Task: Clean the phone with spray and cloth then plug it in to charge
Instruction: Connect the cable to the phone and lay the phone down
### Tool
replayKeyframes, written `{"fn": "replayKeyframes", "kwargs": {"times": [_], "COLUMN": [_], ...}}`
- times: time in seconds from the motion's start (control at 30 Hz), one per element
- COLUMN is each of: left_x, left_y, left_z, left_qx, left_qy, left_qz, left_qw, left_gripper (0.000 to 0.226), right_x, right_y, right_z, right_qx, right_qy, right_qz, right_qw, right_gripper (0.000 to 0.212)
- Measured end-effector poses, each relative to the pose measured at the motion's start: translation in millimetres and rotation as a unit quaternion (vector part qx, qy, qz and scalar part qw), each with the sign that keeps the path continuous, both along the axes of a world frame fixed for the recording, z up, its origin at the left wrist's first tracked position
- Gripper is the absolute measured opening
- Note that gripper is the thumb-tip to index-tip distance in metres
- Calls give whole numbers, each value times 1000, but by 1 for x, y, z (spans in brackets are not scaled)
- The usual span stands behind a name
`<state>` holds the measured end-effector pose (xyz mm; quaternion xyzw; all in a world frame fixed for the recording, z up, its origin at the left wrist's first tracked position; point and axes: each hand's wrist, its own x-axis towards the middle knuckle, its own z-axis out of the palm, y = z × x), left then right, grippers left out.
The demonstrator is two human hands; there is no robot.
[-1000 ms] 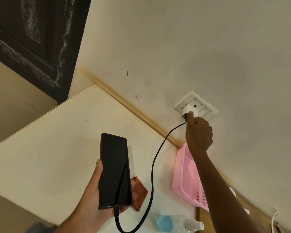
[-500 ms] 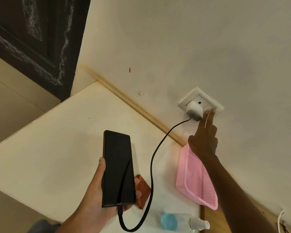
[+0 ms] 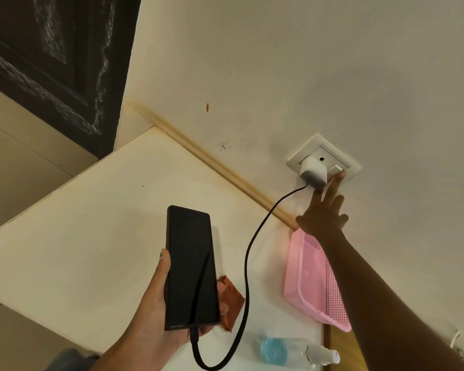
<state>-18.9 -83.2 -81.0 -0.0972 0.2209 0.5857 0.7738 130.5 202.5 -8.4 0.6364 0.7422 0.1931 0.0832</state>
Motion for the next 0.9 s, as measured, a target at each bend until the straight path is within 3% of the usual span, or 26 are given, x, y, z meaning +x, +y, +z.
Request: {"fn": "replayKeyframes", "kwargs": {"times": [0.6, 0.73, 0.9], "left_x": [-2, 1, 3], "left_y": [-2, -1, -2], "left_z": [-1, 2, 4], "left_qx": [21, 29, 25], "left_qy": [34, 47, 82], "left_qz": [19, 22, 23], "left_qw": [999, 998, 996], "left_gripper": [84, 88, 91], "right_x": [7, 9, 3], "right_y": [-7, -16, -41], "right_z": [-2, -1, 2], "right_qx": [18, 35, 29], "right_qy": [14, 71, 239], "right_qz": [45, 78, 30], "right_qw": [999, 994, 970], "right_gripper": [105, 92, 81]}}
